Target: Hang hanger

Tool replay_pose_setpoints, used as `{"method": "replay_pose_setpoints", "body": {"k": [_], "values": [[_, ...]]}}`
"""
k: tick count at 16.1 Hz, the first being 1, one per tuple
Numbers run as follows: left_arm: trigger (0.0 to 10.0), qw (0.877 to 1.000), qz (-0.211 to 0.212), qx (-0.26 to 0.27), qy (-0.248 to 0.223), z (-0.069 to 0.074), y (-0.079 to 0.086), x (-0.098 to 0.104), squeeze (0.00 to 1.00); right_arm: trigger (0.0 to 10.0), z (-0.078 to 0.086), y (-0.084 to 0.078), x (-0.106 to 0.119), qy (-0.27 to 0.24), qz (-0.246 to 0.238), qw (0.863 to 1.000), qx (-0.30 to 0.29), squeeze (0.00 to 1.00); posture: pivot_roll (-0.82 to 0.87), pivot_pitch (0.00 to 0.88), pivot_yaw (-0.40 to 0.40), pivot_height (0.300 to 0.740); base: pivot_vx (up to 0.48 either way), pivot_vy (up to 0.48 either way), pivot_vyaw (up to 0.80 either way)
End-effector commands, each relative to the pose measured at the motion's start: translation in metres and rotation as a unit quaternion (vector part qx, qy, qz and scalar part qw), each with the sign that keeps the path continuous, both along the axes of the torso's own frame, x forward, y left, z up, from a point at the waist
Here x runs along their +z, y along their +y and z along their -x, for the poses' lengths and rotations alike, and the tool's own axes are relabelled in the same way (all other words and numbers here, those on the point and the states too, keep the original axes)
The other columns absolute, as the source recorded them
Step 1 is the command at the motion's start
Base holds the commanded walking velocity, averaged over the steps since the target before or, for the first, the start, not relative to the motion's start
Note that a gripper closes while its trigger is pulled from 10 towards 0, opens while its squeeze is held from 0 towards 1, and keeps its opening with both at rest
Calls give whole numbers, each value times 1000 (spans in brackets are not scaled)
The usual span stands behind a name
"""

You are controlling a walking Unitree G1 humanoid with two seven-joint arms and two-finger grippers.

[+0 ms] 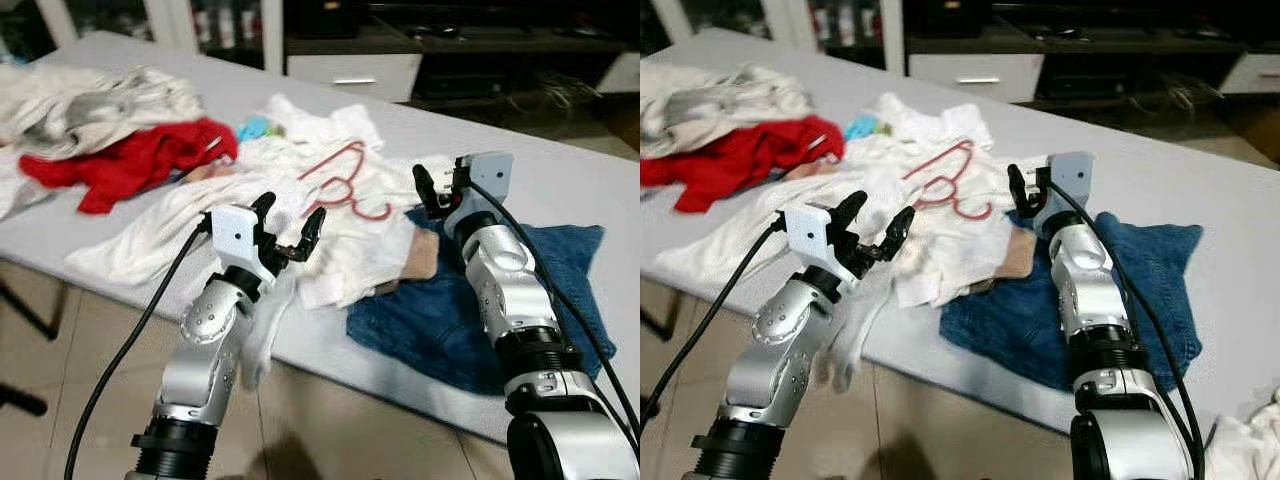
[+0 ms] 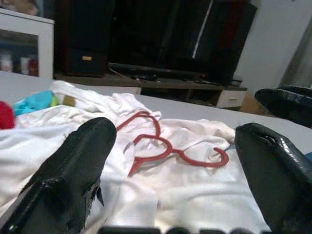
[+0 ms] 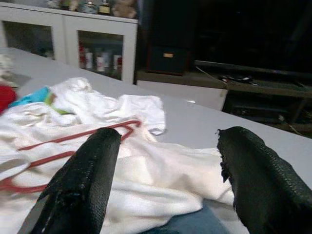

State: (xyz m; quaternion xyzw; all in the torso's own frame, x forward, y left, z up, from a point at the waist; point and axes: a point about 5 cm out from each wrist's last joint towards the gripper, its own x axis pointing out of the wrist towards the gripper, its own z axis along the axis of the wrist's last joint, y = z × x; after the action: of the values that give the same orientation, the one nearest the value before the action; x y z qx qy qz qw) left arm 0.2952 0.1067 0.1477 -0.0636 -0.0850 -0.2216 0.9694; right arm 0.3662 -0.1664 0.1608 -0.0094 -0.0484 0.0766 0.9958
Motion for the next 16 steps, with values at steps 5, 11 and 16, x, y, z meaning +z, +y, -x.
{"method": "replay_pose_setpoints", "body": {"k": [5, 11, 16], "values": [[10000, 1000, -6, -2, -1, 0, -4, -1, 0, 10000, 0, -6, 1, 5, 3, 1000, -3, 0, 22, 0, -69, 740, 0, 0, 0], [10000, 1000, -7, -4, 0, -1, -5, -2, 0, 10000, -1, -5, 0, 7, 1, 1000, -2, 0, 23, 0, -69, 740, 0, 0, 0], [10000, 1000, -9, -6, 1, -1, -5, -3, 0, 10000, -1, -4, 0, 8, 0, 1000, 0, 0, 21, 0, -66, 740, 0, 0, 0]]}}
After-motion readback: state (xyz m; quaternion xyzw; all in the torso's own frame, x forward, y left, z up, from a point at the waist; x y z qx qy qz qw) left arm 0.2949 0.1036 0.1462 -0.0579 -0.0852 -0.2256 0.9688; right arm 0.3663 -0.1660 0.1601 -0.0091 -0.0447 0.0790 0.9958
